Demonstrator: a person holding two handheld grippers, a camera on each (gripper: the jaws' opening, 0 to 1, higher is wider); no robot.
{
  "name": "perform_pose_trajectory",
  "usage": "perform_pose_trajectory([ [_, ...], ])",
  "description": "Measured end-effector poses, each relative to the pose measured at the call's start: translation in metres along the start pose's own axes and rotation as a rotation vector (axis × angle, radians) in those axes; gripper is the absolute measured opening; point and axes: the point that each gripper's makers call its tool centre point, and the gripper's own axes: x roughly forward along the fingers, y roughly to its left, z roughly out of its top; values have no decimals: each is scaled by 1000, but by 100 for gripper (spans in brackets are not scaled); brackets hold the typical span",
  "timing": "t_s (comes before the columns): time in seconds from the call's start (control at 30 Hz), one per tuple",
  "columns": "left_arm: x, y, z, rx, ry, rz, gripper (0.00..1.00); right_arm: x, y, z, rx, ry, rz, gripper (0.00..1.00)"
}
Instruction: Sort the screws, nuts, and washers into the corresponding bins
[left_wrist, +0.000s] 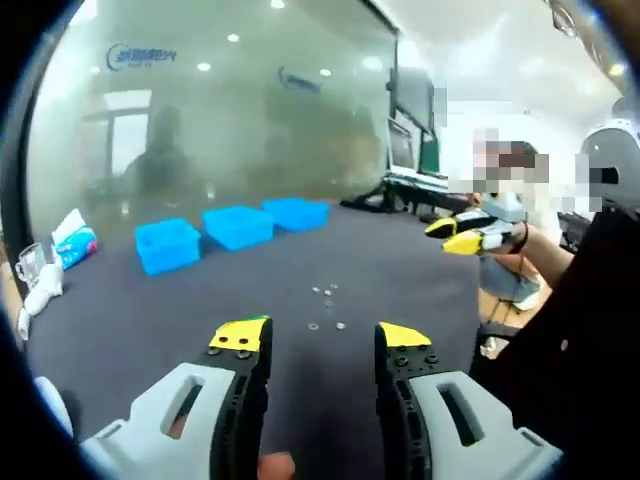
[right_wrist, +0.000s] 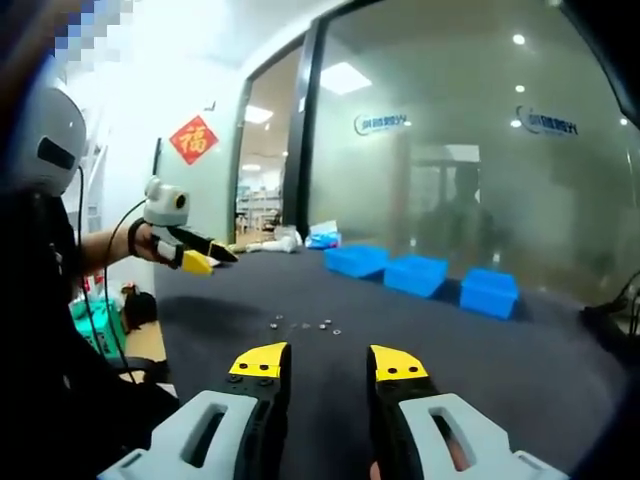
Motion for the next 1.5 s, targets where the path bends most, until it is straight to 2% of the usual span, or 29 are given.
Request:
perform_pose_trajectory([
  [0.2, 4, -6, -3, 29, 46, -35, 38, -2, 2, -7, -23, 31, 11, 27],
  [0.37, 5, -1, -6, 33, 79, -46, 37, -3, 6, -10, -39, 48, 25, 28],
  [0.67, 20, -5, 2, 83, 125, -89, 36, -5, 7, -13, -44, 67, 39, 28],
  [0.73, 27, -6, -1, 73, 168, -99, 35, -5, 8, -15, -51, 78, 41, 28],
  [0.93, 55, -18, 0, 123, 225, -152, 35, -5, 8, -18, -48, 84, 47, 28],
  [1.03, 66, -19, -12, 132, 308, -153, 34, -6, 9, -19, -53, 88, 52, 28],
  [1.23, 79, -31, -22, 155, 400, -181, 32, -7, 6, -21, -50, 94, 49, 28],
  [1.33, 85, -31, -23, 151, 430, -184, 31, -7, 6, -23, -50, 98, 49, 28],
  [1.5, 95, -31, -34, 142, 485, -185, 27, -6, 8, -25, -56, 105, 52, 29],
])
